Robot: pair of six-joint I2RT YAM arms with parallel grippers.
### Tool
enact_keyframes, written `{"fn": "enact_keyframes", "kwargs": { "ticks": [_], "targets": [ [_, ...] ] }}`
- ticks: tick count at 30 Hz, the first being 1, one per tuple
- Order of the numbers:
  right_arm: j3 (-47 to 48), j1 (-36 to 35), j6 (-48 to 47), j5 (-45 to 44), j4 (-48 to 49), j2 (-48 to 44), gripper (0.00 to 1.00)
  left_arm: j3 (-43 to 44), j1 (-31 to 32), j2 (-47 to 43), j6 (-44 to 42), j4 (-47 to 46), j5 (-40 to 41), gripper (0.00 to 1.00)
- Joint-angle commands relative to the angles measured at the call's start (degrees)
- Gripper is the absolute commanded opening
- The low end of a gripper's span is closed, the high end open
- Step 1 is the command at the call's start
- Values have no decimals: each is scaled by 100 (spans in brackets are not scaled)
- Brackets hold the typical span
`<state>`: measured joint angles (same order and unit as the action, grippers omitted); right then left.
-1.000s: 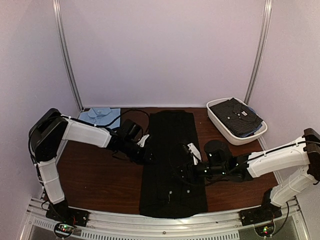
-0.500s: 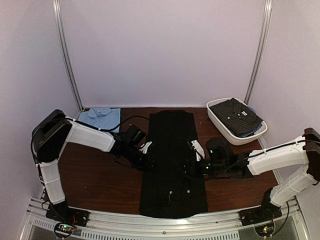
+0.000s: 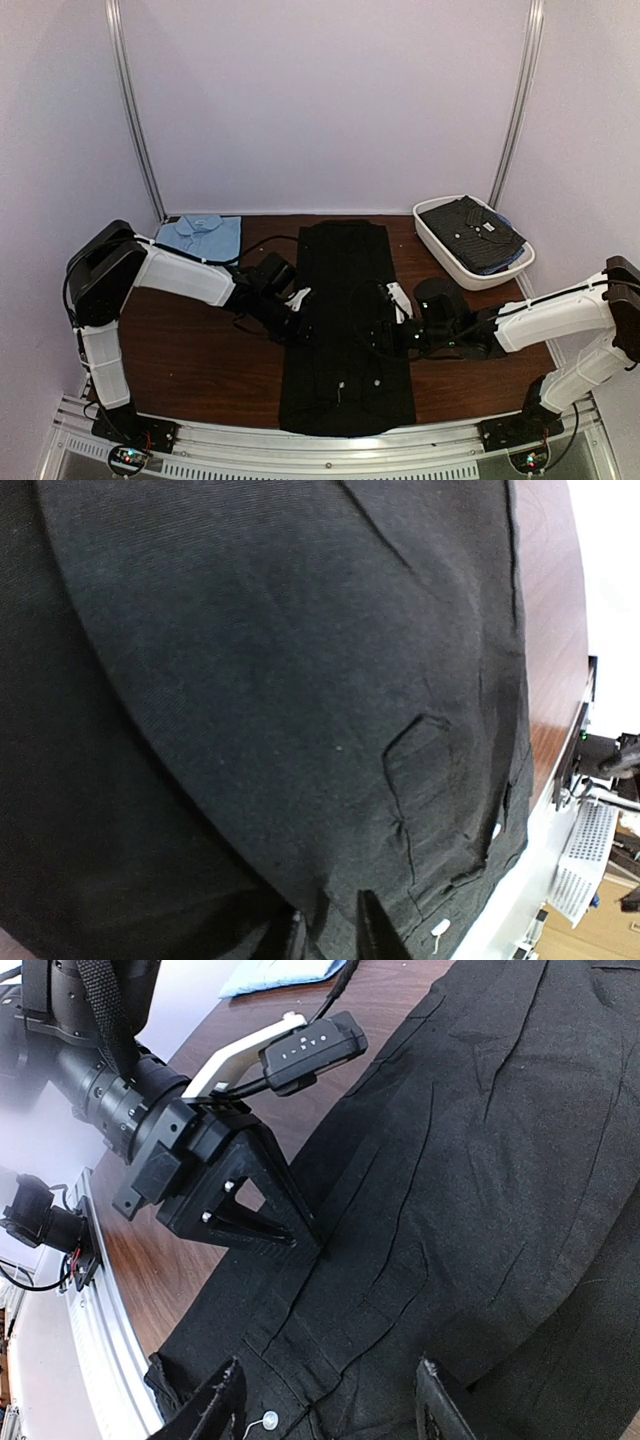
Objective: Fold and stack the long sleeve shirts
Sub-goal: Adjust the sleeve of the rectangle-folded shirt.
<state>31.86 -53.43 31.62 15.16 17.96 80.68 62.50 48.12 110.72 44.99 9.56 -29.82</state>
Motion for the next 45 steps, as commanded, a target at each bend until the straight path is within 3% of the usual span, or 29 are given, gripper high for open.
{"fn": "enact_keyframes", "kwargs": {
  "ticks": [1,6,14,32,39,45],
  "targets": [
    [-70,56,29,-35,198,-9,59,174,22,-26,73,-7,-116,12],
    [-83,87,6,-15,173,-13,58,211,22,-162,118,167,9,0],
    [-95,110,-27,-6,155,-1,59,253,-142,-532,34,970,422,0],
    [-103,154,75,-261,-39,-147,59,135,-672,-255,-525,1232,248,0],
    [310,658,413,-465,-111,48,59,302,-672,-46,-647,1257,241,3],
    [971,1238,759,-3,245,824,59,855,-689,211,-894,1599,441,8]
  ]
}}
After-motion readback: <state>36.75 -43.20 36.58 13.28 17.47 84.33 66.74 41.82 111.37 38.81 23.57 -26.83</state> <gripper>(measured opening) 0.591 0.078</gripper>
